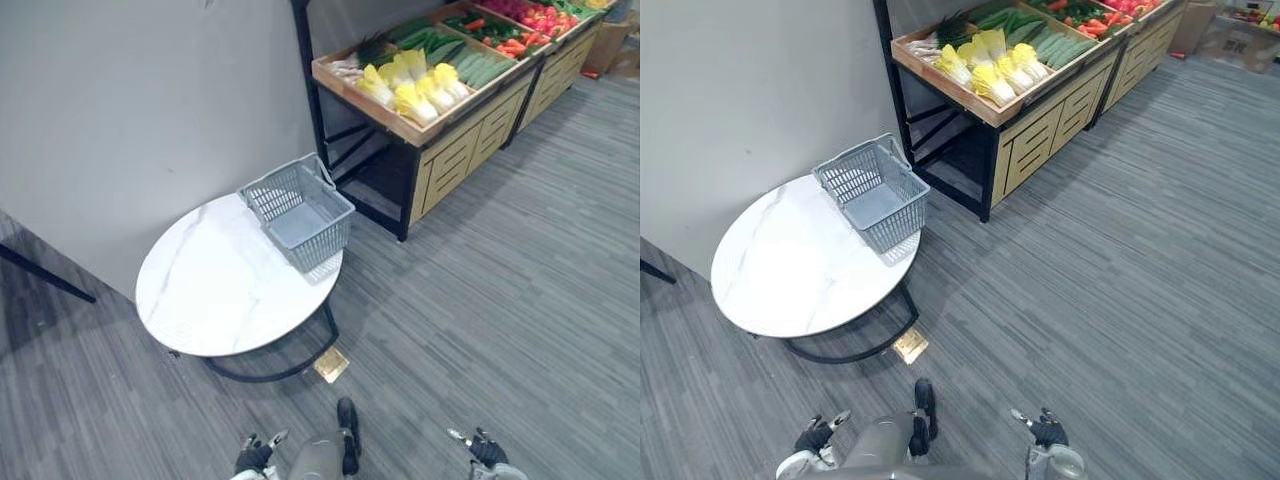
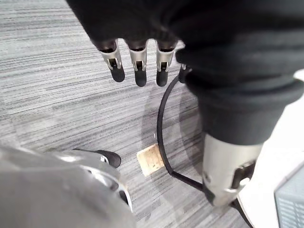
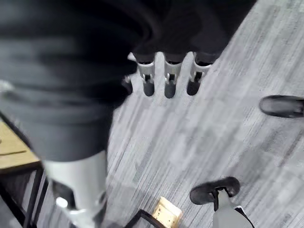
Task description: Pick vegetable in the basket
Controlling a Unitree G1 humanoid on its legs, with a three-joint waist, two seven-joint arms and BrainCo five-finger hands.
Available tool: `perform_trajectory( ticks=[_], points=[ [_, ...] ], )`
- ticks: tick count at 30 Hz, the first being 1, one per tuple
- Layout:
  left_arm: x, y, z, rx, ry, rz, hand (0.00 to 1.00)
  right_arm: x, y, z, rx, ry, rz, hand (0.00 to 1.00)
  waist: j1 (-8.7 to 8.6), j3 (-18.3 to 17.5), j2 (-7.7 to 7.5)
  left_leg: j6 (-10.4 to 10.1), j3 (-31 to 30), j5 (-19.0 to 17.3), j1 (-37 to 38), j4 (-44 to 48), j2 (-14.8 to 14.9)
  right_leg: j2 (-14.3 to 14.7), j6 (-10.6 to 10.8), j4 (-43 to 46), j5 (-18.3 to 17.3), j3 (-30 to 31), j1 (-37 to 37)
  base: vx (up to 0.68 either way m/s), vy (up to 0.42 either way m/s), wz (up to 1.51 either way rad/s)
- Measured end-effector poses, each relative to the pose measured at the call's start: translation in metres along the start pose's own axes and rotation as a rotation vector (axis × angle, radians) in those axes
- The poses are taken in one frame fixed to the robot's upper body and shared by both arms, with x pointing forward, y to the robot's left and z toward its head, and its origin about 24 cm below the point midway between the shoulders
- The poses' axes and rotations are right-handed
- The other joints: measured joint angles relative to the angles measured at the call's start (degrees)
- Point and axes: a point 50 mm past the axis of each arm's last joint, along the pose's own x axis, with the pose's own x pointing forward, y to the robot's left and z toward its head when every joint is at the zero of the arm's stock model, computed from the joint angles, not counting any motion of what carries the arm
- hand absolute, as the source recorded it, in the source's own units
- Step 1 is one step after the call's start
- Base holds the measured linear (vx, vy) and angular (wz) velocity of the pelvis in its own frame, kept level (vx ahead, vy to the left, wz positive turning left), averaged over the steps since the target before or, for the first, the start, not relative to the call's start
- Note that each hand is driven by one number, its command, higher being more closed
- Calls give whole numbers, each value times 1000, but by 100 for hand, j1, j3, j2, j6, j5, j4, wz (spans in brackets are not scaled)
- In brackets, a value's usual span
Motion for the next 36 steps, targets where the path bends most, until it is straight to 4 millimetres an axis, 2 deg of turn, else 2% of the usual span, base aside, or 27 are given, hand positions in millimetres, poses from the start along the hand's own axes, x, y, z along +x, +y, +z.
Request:
perform_trajectory(
  ticks=[1, 2, 3, 4, 5, 6, 7, 8, 9, 10, 11, 12, 13, 15, 17, 18, 20, 21, 22, 23, 24, 25, 27, 30, 31, 33, 36],
  points=[
    [0, 2, -1, 3, 7, 6, 0, 0, 4, 1, -7, -3, 13, 0, 8, 22, -38, 102, 23, -87, -3, 142, -12, -48, -49, 125, 84, 158, -35, 553, 215, 13],
    [-1, 8, -6, 19, 34, 21, 0, 0, 9, -2, -3, 5, 29, 0, 11, 32, -95, 278, 35, -249, 49, 393, -59, -122, -7, 435, 310, 456, -33, 553, 238, 27],
    [-2, 13, -12, 42, 58, 32, 0, -1, 11, -5, -13, 11, 39, 0, -5, 25, -139, 350, 22, -360, 226, 452, -117, -154, 110, 1102, 576, 716, -212, 544, 231, 33],
    [-2, 16, -13, 48, 66, 37, 0, -1, 11, -6, -24, 14, 40, 0, -15, 25, -138, 309, -26, -469, 386, 396, -157, -179, 188, 1622, 745, 814, -374, 508, 229, 31],
    [-5, 21, -19, 59, 82, 48, 0, -3, 8, -10, -34, 25, 37, 0, -27, 19, -129, 247, -165, -807, 828, 103, -211, -235, 506, 2862, 1220, 929, -782, 572, 267, 36],
    [-5, 27, -21, 86, 93, 55, 0, -3, 8, -12, -34, 30, 36, 0, -51, 42, -282, 163, -255, -947, 1205, -82, -367, -389, 732, 4255, 1795, 1169, -1323, 473, 223, 43],
    [-6, 31, -22, 102, 103, 59, 0, -4, 7, -14, -43, 37, 35, 0, -89, 43, -324, 125, -336, -997, 1370, -131, -453, -454, 835, 4939, 1883, 1198, -1594, 577, 188, 65],
    [-7, 35, -26, 123, 127, 66, 0, -6, 4, -19, -47, 48, 27, 0, -188, 17, -377, 132, -539, -1066, 1764, -230, -550, -561, 756, 5981, 1799, 1101, -2005, 485, 92, 75],
    [-8, 38, -28, 131, 139, 69, 0, -6, 1, -16, -38, 31, 17, 0, -307, 19, -373, 136, -712, -1081, 2165, -385, -602, -602, 494, 6547, 1630, 945, -2355, 574, 97, 80],
    [-8, 38, -29, 131, 140, 69, 0, -5, 0, -13, -40, 18, 14, 0, -351, 22, -368, 136, -825, -1080, 2341, -447, -615, -623, 399, 6676, 1517, 843, -2501, 461, 33, 83],
    [-6, 35, -25, 138, 131, 61, 0, -5, -3, -10, -35, 3, 7, 0, -375, 39, -342, 133, -1041, -1079, 2652, -583, -621, -663, 360, 6551, 1097, 591, -2715, 416, -14, 100],
    [-4, 32, -21, 135, 120, 55, 0, -5, -5, -9, -35, -1, 1, 0, -412, 36, -340, 121, -1248, -1086, 2866, -653, -613, -724, 171, 6042, 733, 316, -2852, 402, -39, 106],
    [-4, 31, -20, 129, 116, 54, 0, -5, -5, -9, -33, -2, -1, 0, -414, 37, -342, 92, -1366, -1103, 2942, -678, -608, -759, 102, 5720, 631, 197, -2901, 365, -84, 119],
    [-4, 28, -20, 100, 107, 54, 0, -3, -4, -4, -28, -12, -4, 0, -442, 43, -325, -84, -1624, -1217, 3154, -775, -524, -780, -19, 4530, 557, 37, -3035, 340, -125, 104],
    [-6, 28, -24, 62, 115, 71, 0, -3, -4, -4, -10, -13, -13, 0, -441, 33, -259, -248, -1842, -1378, 3267, -791, -327, -611, 34, 2874, 645, 268, -3013, 430, -248, 97],
    [-7, 29, -26, 44, 119, 81, 0, -3, -3, -6, -3, -8, -17, 0, -409, 27, -262, -385, -1956, -1494, 3306, -783, -217, -483, 48, 1936, 874, 667, -2983, 394, -278, 80],
    [-8, 33, -30, 7, 130, 101, 0, -4, -2, -9, -8, 1, -19, 0, -351, 0, -311, -551, -2177, -1800, 3340, -654, -72, -372, 44, 1086, 1344, 1232, -2937, 410, -389, 69],
    [-11, 41, -35, -35, 139, 131, 0, -6, 0, -15, -8, 19, -14, 0, -310, -86, -459, -732, -2370, -2027, 3366, -535, -20, -428, 227, 954, 1767, 1394, -2897, 419, -468, 54],
    [-12, 38, -38, -54, 151, 134, 0, -5, -2, -12, -11, 13, -16, 0, -286, -89, -322, -812, -2418, -2128, 3405, -465, 139, -281, 288, 1161, 1654, 1249, -2903, 390, -471, 60],
    [-14, 33, -45, -94, 169, 132, 0, -5, -5, -11, -20, 11, -25, 0, -309, -182, -142, -991, -2504, -2024, 3264, -314, 407, -132, 137, 1302, 1443, 1004, -2915, 447, -542, 57],
    [-16, 25, -51, -117, 188, 123, 0, -5, -10, -10, -28, 13, -35, 0, -325, -223, -20, -1137, -2522, -1749, 3194, -306, 649, 13, -24, 1331, 1290, 755, -2830, 442, -519, 60],
    [-16, 25, -52, -123, 190, 123, 0, -5, -12, -11, -25, 18, -39, 0, -321, -237, 40, -1178, -2529, -1640, 3182, -311, 714, 61, -79, 1311, 1256, 675, -2780, 370, -432, 48],
    [-16, 25, -53, -122, 195, 121, 0, -5, -13, -13, -28, 31, -41, 0, -320, -206, 9, -1251, -2590, -1252, 3054, -215, 865, 150, -235, 1253, 1123, 431, -2637, 242, -329, 43],
    [-16, 25, -52, -115, 192, 117, 0, -3, -13, -9, -25, 25, -51, 0, -355, -149, 6, -1455, -2556, -915, 2529, 328, 954, 111, -316, 988, 1080, -33, -2360, 150, -253, 73],
    [-16, 24, -51, -108, 190, 114, 0, -3, -14, -8, -23, 25, -58, 0, -361, -140, -5, -1468, -2407, -856, 2460, 380, 968, 73, -330, 907, 1089, -137, -2277, 83, -186, 107],
    [-15, 23, -49, -76, 180, 101, 0, -3, -21, -2, -5, 2, -98, 0, -373, -132, 7, -1458, -1589, -903, 2218, 146, 1024, -52, -316, 628, 1114, -489, -2085, -18, -77, 94],
    [-15, 23, -48, -70, 169, 109, 0, 0, -22, 29, -15, -127, -124, 0, -355, -130, 30, -1393, -1180, -879, 2022, -338, 967, 48, -161, 342, 1201, -546, -2170, -74, 26, 28]
  ],
)
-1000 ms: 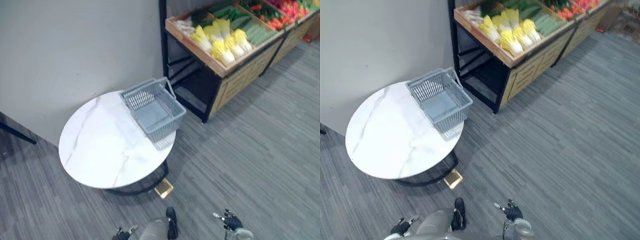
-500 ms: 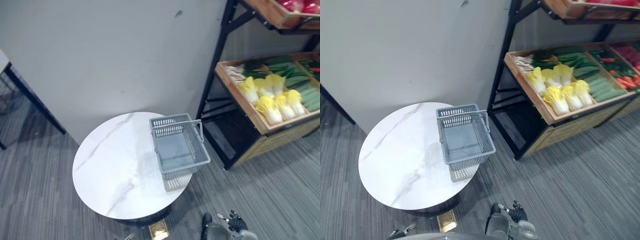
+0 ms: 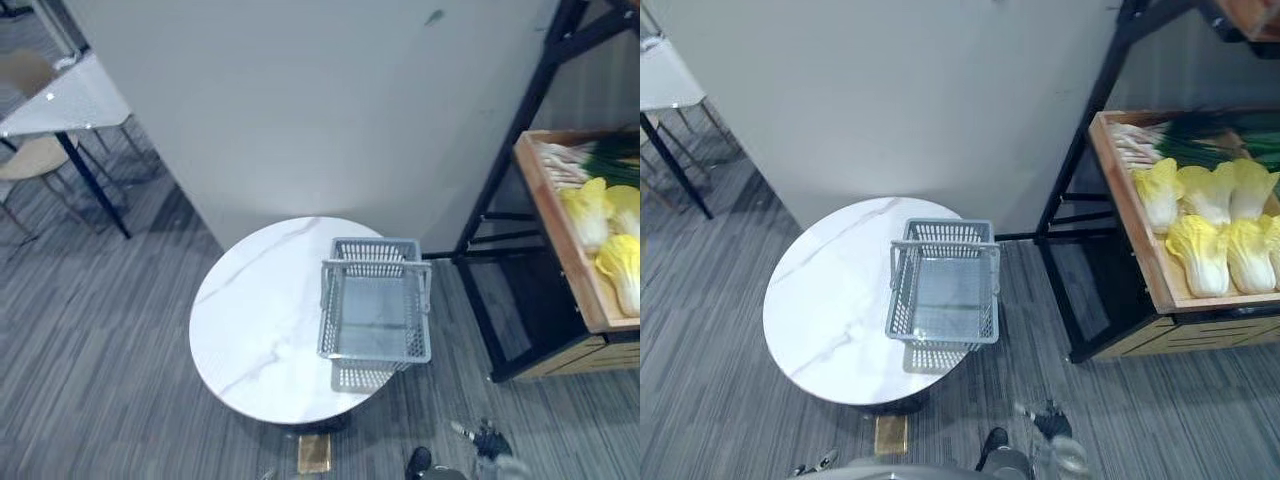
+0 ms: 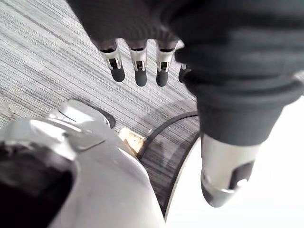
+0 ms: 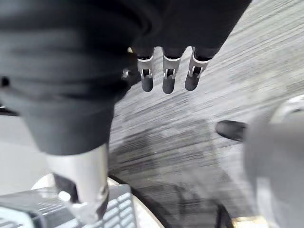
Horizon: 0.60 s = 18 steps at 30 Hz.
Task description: Pick vegetable in the basket
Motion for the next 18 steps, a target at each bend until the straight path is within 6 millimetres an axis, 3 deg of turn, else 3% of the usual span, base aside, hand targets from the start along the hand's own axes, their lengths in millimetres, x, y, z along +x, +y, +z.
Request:
perform_trajectory(
  ticks=[2, 3, 5, 6, 8, 10, 12, 13, 15, 18],
  points=[
    [1, -1, 3, 41, -11, -7, 0, 4, -10, 37, -52, -153, -46, 0, -14, 2, 119, 28, 97, -309, -95, -452, -19, 149, 81, -503, 415, 173, -115, -71, 110, 9],
    [1, 0, 6, 63, -19, -7, 0, 4, -11, 48, -72, -193, -53, 0, 4, 7, 46, 48, 122, -311, -167, -457, -89, 146, 140, -688, 543, 265, -125, -71, 119, -14],
    [2, 7, 11, 135, -35, -4, 0, -1, -26, 91, -265, -371, -127, 0, -4, 110, -106, 181, 268, -241, -310, -432, -379, -11, 203, -1071, 975, 630, -203, -36, 155, -25],
    [2, 8, 11, 152, -35, -5, 0, -3, -32, 102, -322, -415, -153, 0, -16, 116, -106, 207, 278, -245, -338, -382, -443, -64, 238, -1070, 1003, 677, -235, 25, 190, -20],
    [2, 7, 11, 218, -42, -25, 0, -15, -54, 155, -591, -595, -253, 0, -112, 149, -53, 251, 329, -268, -354, -354, -621, -224, 297, -1068, 1068, 783, -276, 48, 135, -10],
    [2, 6, 13, 252, -50, -35, 0, -22, -55, 187, -729, -700, -296, 0, -150, 157, -38, 296, 331, -295, -386, -348, -677, -255, 311, -1067, 1114, 832, -332, 38, 69, -9],
    [3, 4, 22, 290, -88, -54, 0, -34, -40, 230, -889, -851, -304, 0, -139, 227, -89, 319, 327, -313, -454, -273, -717, -262, 306, -1065, 1139, 891, -431, 65, 47, -12],
    [4, 3, 24, 294, -92, -57, 0, -37, -33, 239, -927, -893, -297, 0, -133, 260, -98, 319, 300, -313, -461, -271, -716, -254, 292, -1062, 1150, 902, -447, 50, -6, -5],
    [4, 1, 28, 297, -103, -66, 0, -55, 1, 272, -1045, -1069, -238, 0, -122, 399, -118, 318, 227, -315, -524, -246, -710, -247, 290, -1060, 1151, 883, -477, 3, -13, 3],
    [5, -4, 35, 295, -121, -75, 0, -71, 36, 294, -1159, -1209, -155, 0, 4, 550, -135, 327, 186, -321, -547, -206, -708, -250, 289, -1041, 1152, 858, -482, 10, -16, 7]
  ],
)
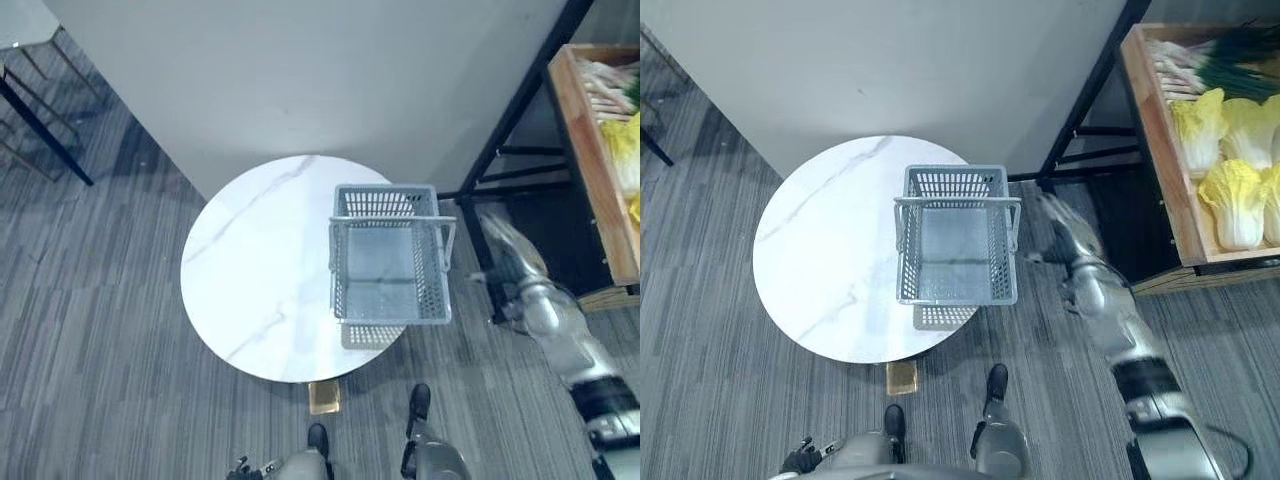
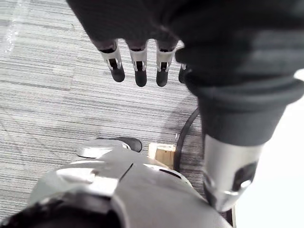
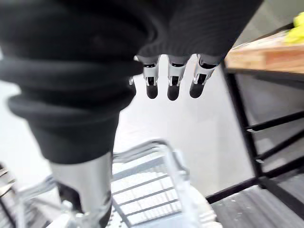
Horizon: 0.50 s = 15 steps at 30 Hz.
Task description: Pick vegetable in the basket
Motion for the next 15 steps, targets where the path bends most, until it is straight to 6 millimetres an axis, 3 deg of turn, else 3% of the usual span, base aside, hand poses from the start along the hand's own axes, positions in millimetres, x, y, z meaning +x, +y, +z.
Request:
perform_trajectory(
  ticks=[6, 15],
  points=[
    [2, 3, 8, -5, -29, 6, 0, 32, 1, 56, -164, -286, 154, 0, 170, 253, -144, 27, -133, -20, -114, 102, 0, -8, -48, 0, 37, -96, -9, -16, -8, 10],
    [3, 5, 10, -27, -20, 19, 0, 58, -20, 90, -261, -394, 135, 0, 249, 371, -203, 57, -158, -41, -322, 233, 6, 2, -84, 10, 87, 23, -158, -13, -4, 1]
  ],
)
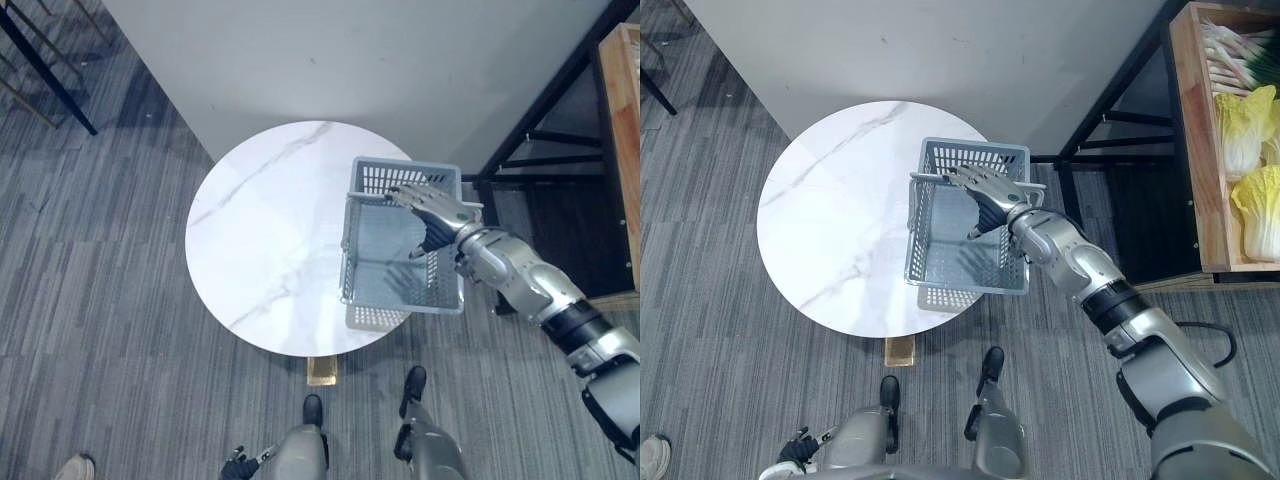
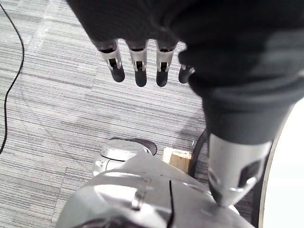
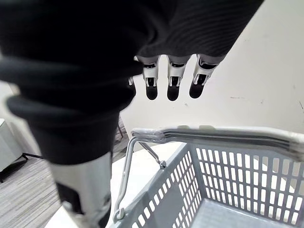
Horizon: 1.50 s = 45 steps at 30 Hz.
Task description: Pick vegetable in the basket
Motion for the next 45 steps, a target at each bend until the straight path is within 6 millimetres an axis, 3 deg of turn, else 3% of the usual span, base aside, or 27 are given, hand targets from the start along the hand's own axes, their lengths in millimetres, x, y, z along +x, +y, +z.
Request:
perform_trajectory(
  ticks=[11, 23, 30, 37, 38, 45],
  points=[
    [3, -6, 13, -17, -32, 4, 0, 19, -31, -27, 1, 166, -112, 0, 81, 285, 23, -4, -85, 0, -267, 209, 48, 50, -93, 2, 91, 98, -150, -25, -14, 2],
    [5, -11, 23, -18, -60, -2, 0, 21, -56, -61, 61, 359, -220, 0, 95, 554, 110, -14, -98, -7, -383, 313, 65, 70, -125, 6, 128, 129, -224, 0, 0, 0],
    [5, -14, 26, -5, -76, -9, 0, 20, -50, -71, 99, 434, -203, 0, 111, 620, 179, -14, -154, -7, -540, 392, 64, 69, -124, 5, 140, 125, -321, 8, -1, 1],
    [5, -15, 26, 4, -77, -7, 0, 29, -36, -61, 101, 417, -161, 0, 119, 634, 201, -15, -196, -7, -560, 400, 63, 70, -124, 5, 140, 125, -322, 0, 0, 0],
    [5, -16, 27, 5, -78, -7, 0, 30, -35, -59, 103, 409, -156, 100, 125, 641, 210, -14, -200, -7, -563, 402, 64, 70, -124, 5, 141, 125, -322, 0, 0, 0],
    [5, -17, 28, 19, -82, 5, 0, 36, -31, -53, 90, 393, -136, 100, 144, 646, 217, -14, -208, -7, -569, 397, 64, 72, -124, -4, 140, 123, -324, 0, 0, 0]
  ],
)
